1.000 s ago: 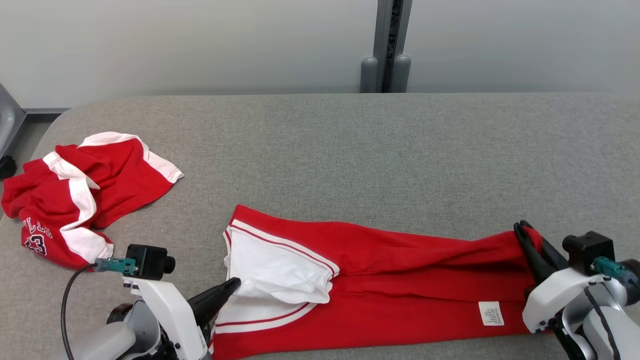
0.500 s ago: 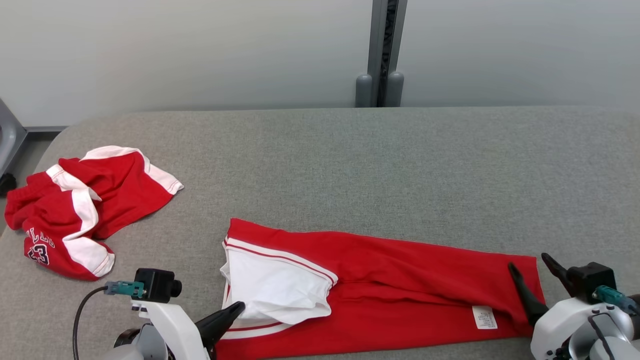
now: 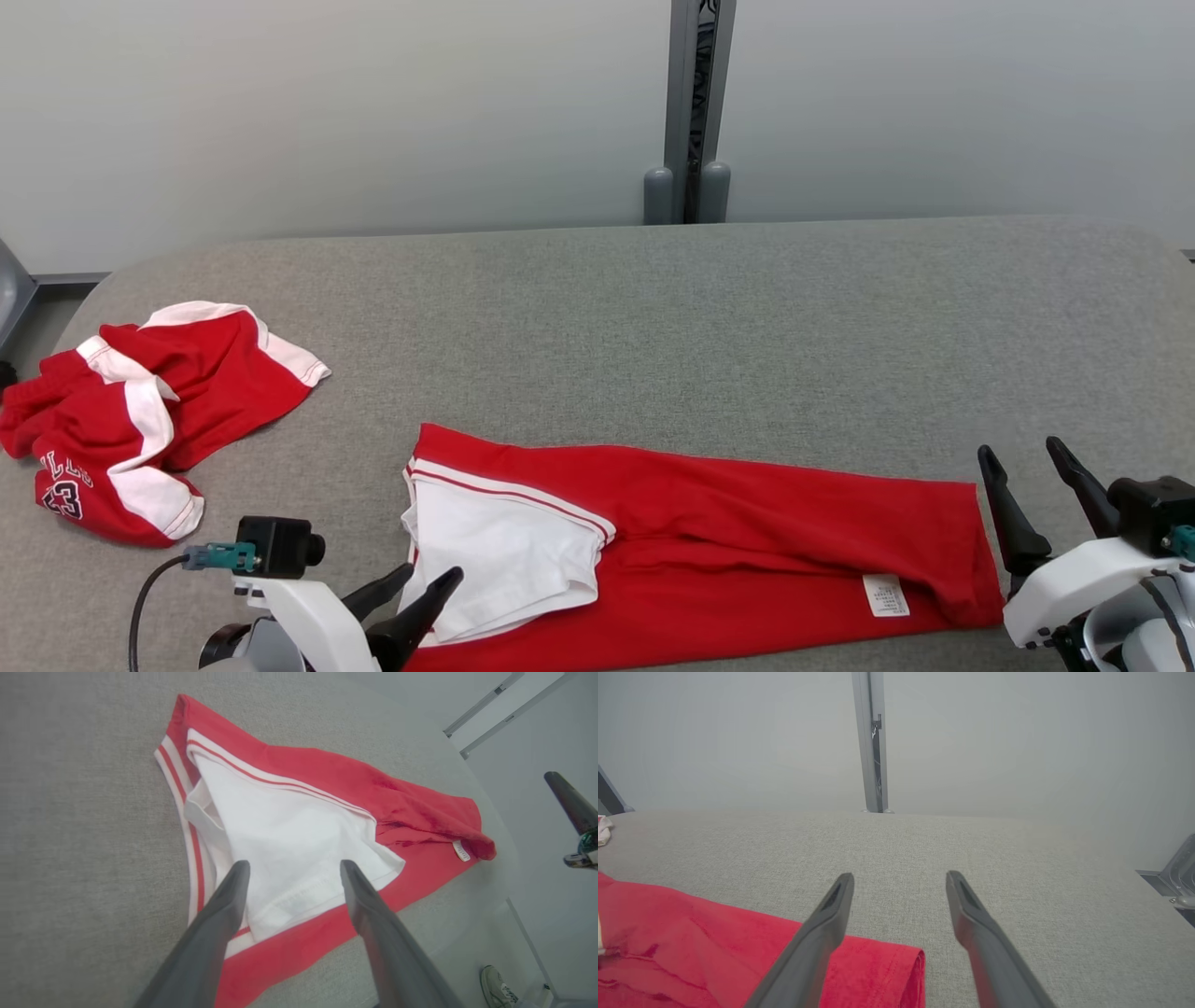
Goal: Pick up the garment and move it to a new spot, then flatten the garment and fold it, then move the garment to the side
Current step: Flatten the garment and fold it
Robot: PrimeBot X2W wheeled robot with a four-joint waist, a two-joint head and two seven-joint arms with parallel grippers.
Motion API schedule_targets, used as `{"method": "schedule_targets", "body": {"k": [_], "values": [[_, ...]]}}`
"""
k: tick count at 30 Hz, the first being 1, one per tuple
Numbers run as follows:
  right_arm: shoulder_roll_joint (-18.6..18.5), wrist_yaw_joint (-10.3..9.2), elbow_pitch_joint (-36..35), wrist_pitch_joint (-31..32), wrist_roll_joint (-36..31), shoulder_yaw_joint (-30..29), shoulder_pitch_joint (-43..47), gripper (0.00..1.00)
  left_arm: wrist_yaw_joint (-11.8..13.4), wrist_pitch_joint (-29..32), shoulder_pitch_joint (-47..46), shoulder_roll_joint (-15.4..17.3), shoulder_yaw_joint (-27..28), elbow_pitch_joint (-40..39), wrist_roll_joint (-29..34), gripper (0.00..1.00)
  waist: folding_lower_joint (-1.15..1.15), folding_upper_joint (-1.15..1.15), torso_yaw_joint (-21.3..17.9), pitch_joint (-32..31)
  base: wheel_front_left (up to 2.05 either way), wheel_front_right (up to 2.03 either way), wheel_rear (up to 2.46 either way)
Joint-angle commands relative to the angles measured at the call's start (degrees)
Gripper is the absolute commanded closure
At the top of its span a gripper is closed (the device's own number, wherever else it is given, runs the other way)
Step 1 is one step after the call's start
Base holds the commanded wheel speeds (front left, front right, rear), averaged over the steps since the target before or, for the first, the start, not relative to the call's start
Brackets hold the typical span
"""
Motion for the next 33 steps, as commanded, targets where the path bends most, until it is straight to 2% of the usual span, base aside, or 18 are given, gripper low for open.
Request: {"method": "schedule_targets", "body": {"k": [1, 6, 13, 18, 24, 30, 33], "values": [[0.4, 0.01, -1.6, -0.3, -0.3, -1.2, 1.4, 0.00, -0.1, -1.4, 0.6, 0.3, 0.3, 0.5, 0.8, 0.00, 0.00, 0.00, -0.3, -0.4, 0.00, 0.00, 0.00], [1.5, 0.01, -5.1, -0.3, -0.4, -4.3, 2.9, 0.00, 1.6, -5.9, 0.3, -0.1, 1.0, 0.9, 3.8, 0.00, 0.00, 0.00, -0.7, -1.3, 0.00, 0.00, 0.00], [3.7, 0.01, -5.1, -0.3, 0.3, -8.0, 5.7, 0.00, 6.3, -9.7, 2.5, -1.2, 6.0, -0.1, 7.9, 0.00, 0.00, 0.00, -0.9, -2.3, 0.00, 0.00, 0.00], [5.3, 0.01, -3.9, -0.3, -0.1, -10.4, 7.0, 0.00, 10.3, -9.9, 7.1, -3.2, 16.9, -2.0, 13.5, 0.00, 0.00, 0.00, -0.8, -2.7, 0.00, 0.00, 0.00], [6.9, 0.01, -4.3, -0.3, -1.6, -12.0, 7.7, 0.00, 13.5, -9.9, 14.2, -6.6, 28.9, -4.3, 23.0, 0.00, 0.00, 0.00, -0.9, -2.7, 0.00, 0.00, 0.00], [8.1, 0.01, -3.4, -0.3, -3.3, -12.8, 8.5, 0.00, 15.1, -9.9, 20.1, -10.2, 37.6, -4.6, 31.8, 0.00, 0.00, 0.00, -0.7, -2.5, 0.00, 0.00, 0.00], [8.9, 0.01, -2.2, -0.3, -3.9, -12.2, 8.4, 0.00, 14.4, -9.9, 21.9, -12.2, 40.8, -4.6, 34.4, 0.00, 0.00, 0.00, -0.5, -2.5, 0.00, 0.00, 0.00]]}}
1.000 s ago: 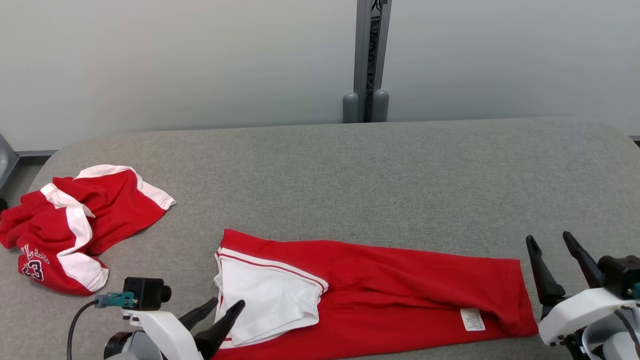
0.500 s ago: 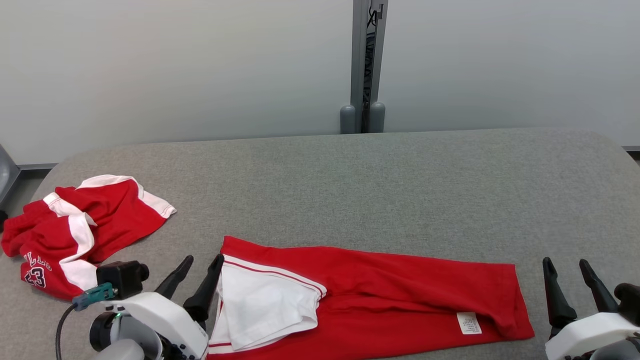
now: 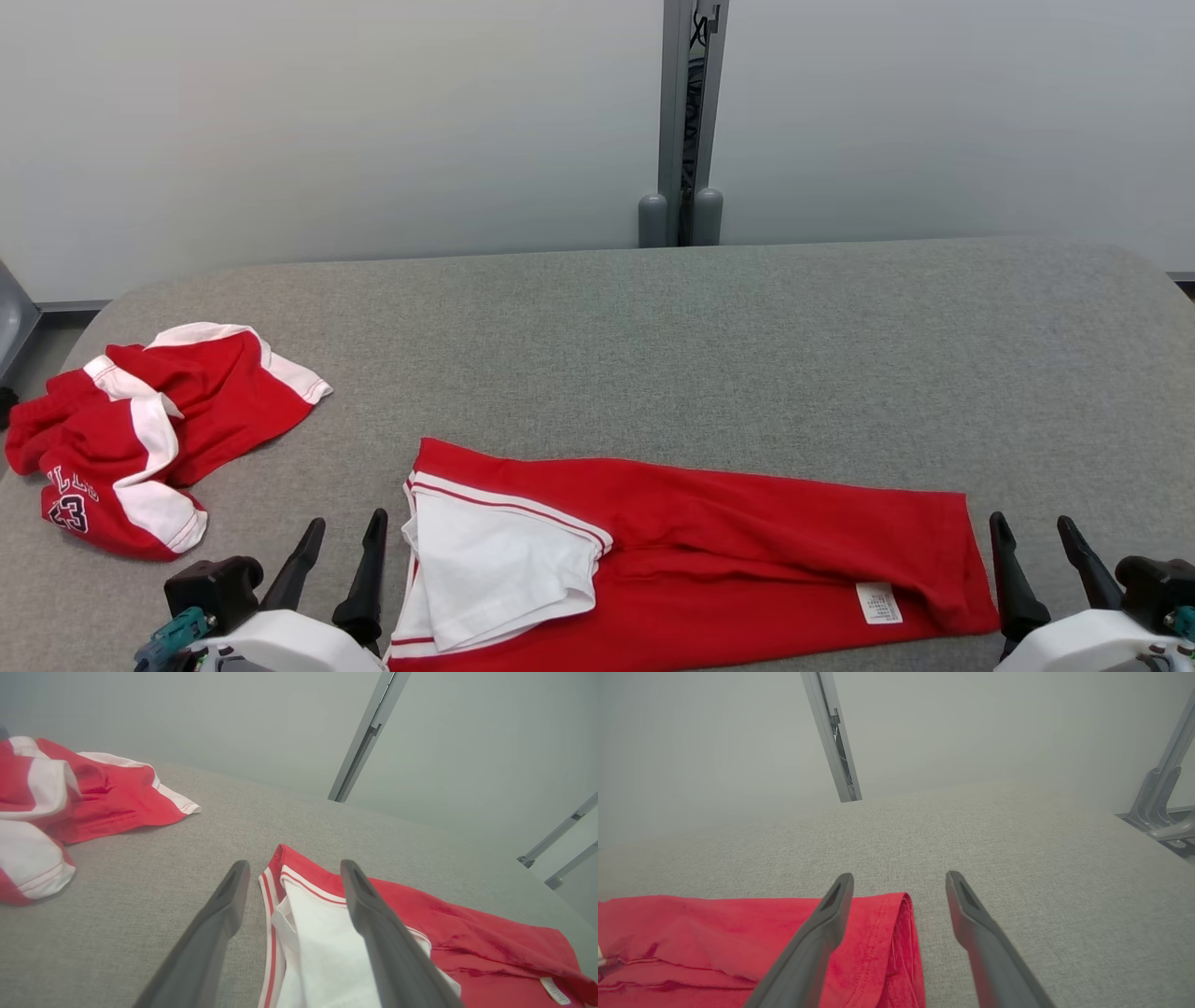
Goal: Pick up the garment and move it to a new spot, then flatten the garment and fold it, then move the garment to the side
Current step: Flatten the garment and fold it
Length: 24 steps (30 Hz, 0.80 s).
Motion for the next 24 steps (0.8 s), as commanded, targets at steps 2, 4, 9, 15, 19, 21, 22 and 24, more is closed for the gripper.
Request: {"method": "schedule_targets", "body": {"k": [2, 4, 9, 15, 19, 21, 22, 24], "values": [[0.1, 0.01, 0.6, -0.3, -0.5, 0.4, -0.2, 0.00, -0.8, -0.2, 1.3, -1.1, 1.9, 0.3, 1.9, 0.00, 0.00, 0.00, 0.1, 0.1, 0.00, 0.00, 0.00], [0.2, 0.01, 1.1, -0.3, -0.3, 0.7, -0.7, 0.00, -1.5, -0.2, 1.6, -2.0, 2.9, 0.7, 2.9, 0.00, 0.00, 0.00, 0.1, 0.1, 0.00, 0.00, 0.00], [-0.3, 0.01, 2.2, 0.1, 0.6, 1.1, -1.3, 0.00, -2.7, -0.2, 2.1, -3.4, 4.7, 1.7, 4.9, 0.00, 0.00, 0.00, 0.1, 0.0, 0.00, 0.00, 0.00], [-0.6, 0.01, 3.9, 1.6, 1.8, 2.0, -2.4, 0.00, -3.7, -0.2, 2.3, -4.2, 5.5, 3.0, 6.0, 0.00, 0.00, 0.00, 0.0, 0.3, 0.00, 0.00, 0.00], [-0.9, 0.01, 5.8, 3.2, 3.0, 2.4, -3.6, 0.00, -4.3, -0.2, 1.6, -4.6, 5.5, 3.7, 6.3, 0.00, 0.00, 0.00, 0.2, 0.5, 0.00, 0.00, 0.00], [-1.0, 0.01, 6.4, 3.6, 3.2, 2.4, -3.9, 0.00, -4.5, -0.2, 1.4, -4.7, 5.5, 3.8, 6.4, 0.00, 0.00, 0.00, 0.3, 0.5, 0.00, 0.00, 0.00], [-1.0, 0.01, 6.9, 4.1, 3.6, 2.5, -4.3, 0.00, -4.6, -0.2, 1.2, -4.8, 5.4, 4.0, 6.4, 0.00, 0.00, 0.00, 0.4, 0.5, 0.00, 0.00, 0.00], [-1.1, 0.01, 8.3, 5.3, 4.1, 2.8, -5.1, 0.00, -4.8, -0.2, 0.9, -4.9, 5.2, 4.4, 6.5, 0.00, 0.00, 0.00, 0.6, 0.6, 0.00, 0.00, 0.00]]}}
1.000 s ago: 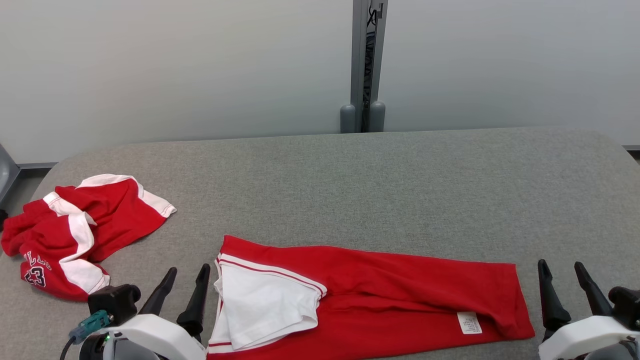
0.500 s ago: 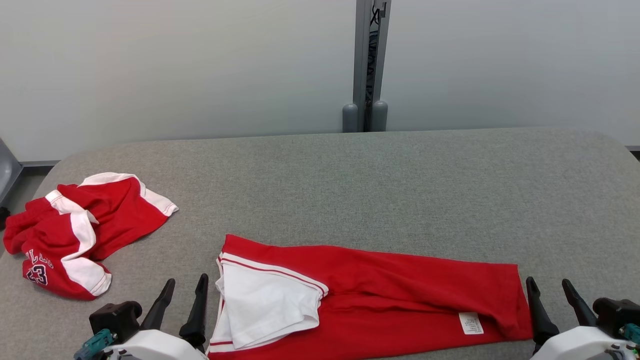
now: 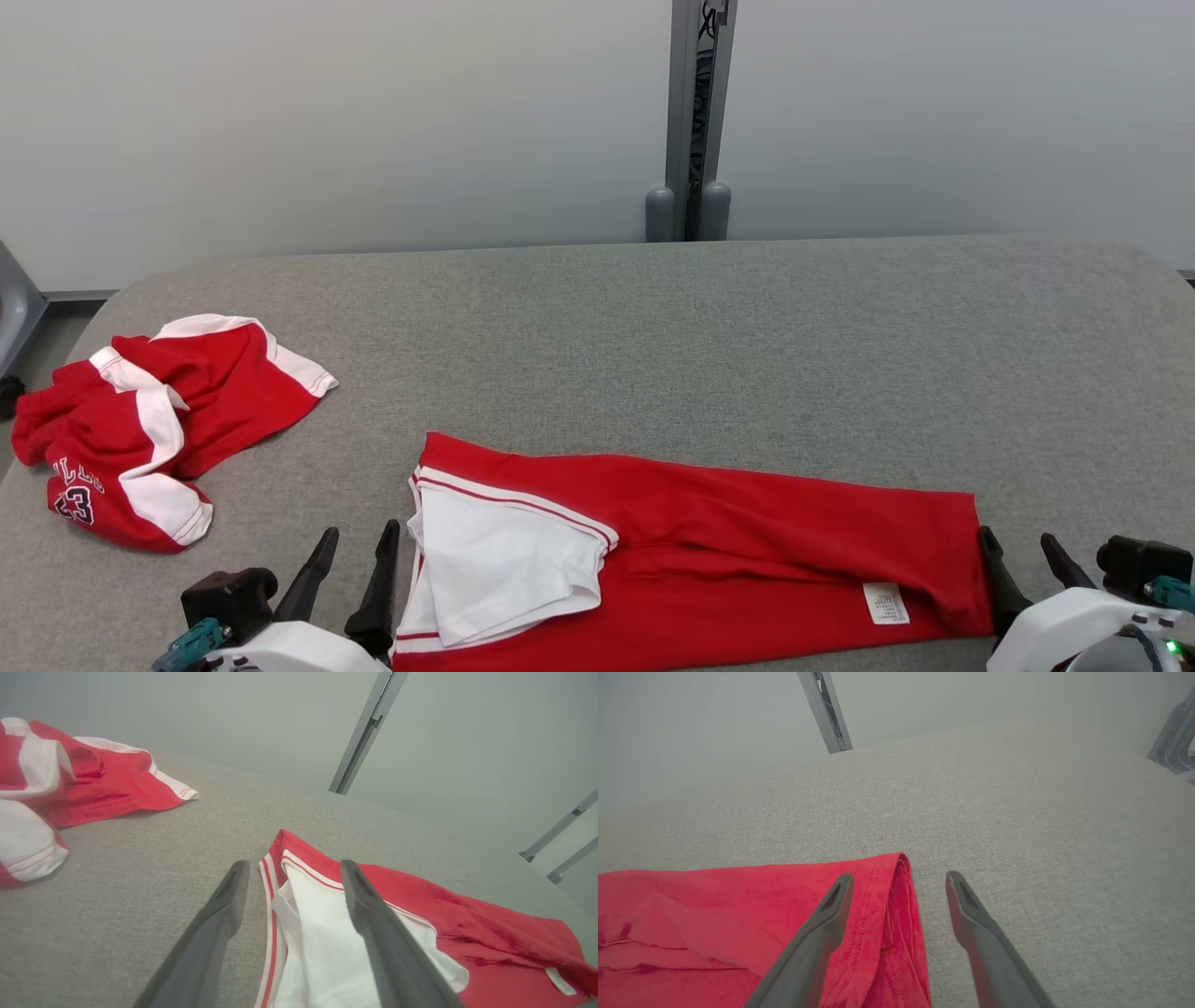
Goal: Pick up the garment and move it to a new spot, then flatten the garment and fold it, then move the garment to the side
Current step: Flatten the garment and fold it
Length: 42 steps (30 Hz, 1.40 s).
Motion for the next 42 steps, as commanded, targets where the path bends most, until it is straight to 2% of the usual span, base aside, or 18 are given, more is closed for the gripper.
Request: {"method": "schedule_targets", "body": {"k": [1, 17, 32, 33, 34, 35, 36, 37, 42], "values": [[-0.5, 0.01, 0.6, 0.6, 0.5, 0.3, -0.6, 0.00, -0.3, -0.2, -0.7, -0.1, 0.1, 0.3, 0.2, 0.00, 0.00, 0.00, 0.2, 0.0, 0.00, 0.00, 0.00], [0.0, 0.01, 13.5, 5.9, 5.5, 1.7, -6.6, 0.00, -1.0, 0.1, -1.9, 0.0, -0.9, 1.1, 0.3, 0.00, 0.00, 0.00, 3.0, 0.7, 0.00, 0.00, 0.00], [0.2, 0.01, 18.8, 7.3, 12.9, 5.7, -8.1, 0.00, -0.6, 0.6, -2.6, 0.5, -1.3, 0.7, 0.1, 0.00, 0.00, 0.00, 4.3, 1.1, 0.00, 0.00, 0.00], [0.2, 0.01, 19.0, 7.2, 13.3, 6.0, -8.3, 0.04, -0.6, 0.6, -2.7, 0.6, -1.3, 0.7, 0.1, 0.00, 0.00, 0.00, 4.4, 1.1, 0.00, 0.00, 0.00], [0.2, 0.02, 19.2, 7.1, 13.9, 6.3, -8.4, 0.40, -0.5, 0.6, -2.7, 0.7, -1.4, 0.6, 0.1, 0.00, 0.00, 0.00, 4.4, 1.1, 0.00, 0.00, 0.00], [0.2, 0.01, 19.4, 7.1, 14.4, 6.7, -8.5, 0.60, -0.5, 0.7, -2.7, 0.8, -1.4, 0.6, 0.1, 0.00, 0.00, 0.00, 4.5, 1.1, 0.00, 0.00, 0.00], [0.1, 0.01, 19.6, 6.9, 14.8, 7.0, -8.6, 0.92, -0.5, 0.7, -2.7, 0.9, -1.4, 0.5, 0.1, 0.00, 0.00, 0.00, 4.5, 1.1, 0.00, 0.00, 0.00], [0.0, 0.01, 19.6, 6.7, 15.3, 7.5, -8.6, 1.00, -0.4, 0.8, -2.6, 0.9, -1.4, 0.4, 0.0, 0.00, 0.00, 0.00, 4.6, 1.0, 0.00, 0.00, 0.00], [-0.7, 0.01, 19.4, 4.6, 16.8, 8.8, -8.8, 1.00, -0.3, 1.0, -2.4, 1.2, -1.5, 0.3, -0.1, 0.00, 0.00, 0.00, 4.7, 0.8, 0.00, 0.00, 0.00]]}}
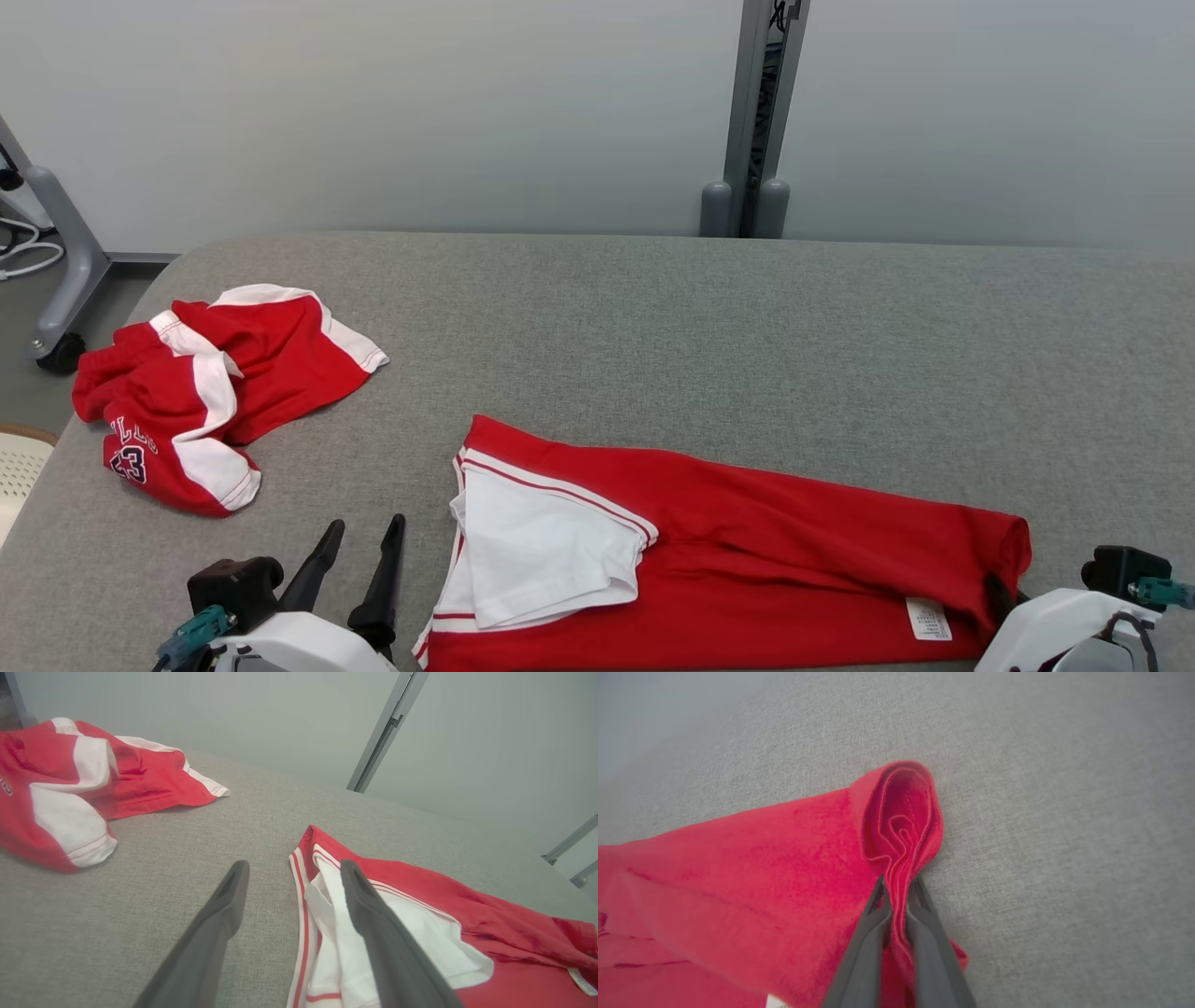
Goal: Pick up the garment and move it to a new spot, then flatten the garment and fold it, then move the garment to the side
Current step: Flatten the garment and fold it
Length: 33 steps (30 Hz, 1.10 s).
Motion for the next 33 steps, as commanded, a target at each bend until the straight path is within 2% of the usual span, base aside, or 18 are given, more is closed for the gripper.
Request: {"method": "schedule_targets", "body": {"k": [1, 9, 18, 24, 25, 28, 33], "values": [[-0.7, 0.01, 0.1, -0.9, 0.6, 0.5, -0.1, 1.00, 0.3, 0.1, -0.8, 0.4, 0.0, -0.2, -0.2, 0.00, 0.00, 0.00, 0.0, -0.1, 0.00, 0.00, 0.00], [-4.2, 0.00, -0.5, -5.4, 2.6, 2.6, -0.6, 1.00, 0.4, -0.1, 0.3, 0.4, -0.2, -0.7, -0.3, 0.00, 0.00, 0.00, -0.8, -1.3, 0.00, 0.00, 0.00], [-7.8, 0.01, -2.2, -7.2, 1.5, 4.3, -1.8, 1.00, 0.7, -0.3, 1.2, -0.3, -0.6, -0.6, -0.4, 0.00, 0.00, 0.00, -1.8, -2.9, 0.00, 0.00, 0.00], [-5.5, 0.02, -12.6, -3.3, 5.9, 6.8, -0.7, 1.00, 0.5, -0.4, 1.0, -0.6, -0.6, -0.3, -0.6, 0.00, 0.00, 0.00, -1.5, -3.7, 0.00, 0.00, 0.00], [-4.7, 0.01, -17.4, -1.3, 8.0, 8.0, 0.3, 1.00, 0.3, -0.5, 1.0, -0.6, -0.6, -0.1, -0.6, 0.00, 0.00, 0.00, -0.9, -4.0, 0.00, 0.00, 0.00], [-3.5, 0.02, -24.2, 1.6, 11.1, 9.7, 1.5, 1.00, 0.3, -0.5, 0.8, -0.6, -0.6, -0.1, -0.5, 0.00, 0.00, 0.00, 0.4, -4.1, 0.00, 0.00, 0.00], [-0.8, 0.01, -31.1, 4.6, 17.3, 11.1, 2.9, 1.00, 0.1, -0.2, -0.1, -0.8, -0.9, 0.0, -0.2, 0.00, 0.00, 0.00, 3.9, -3.8, 0.00, 0.00, 0.00]]}}
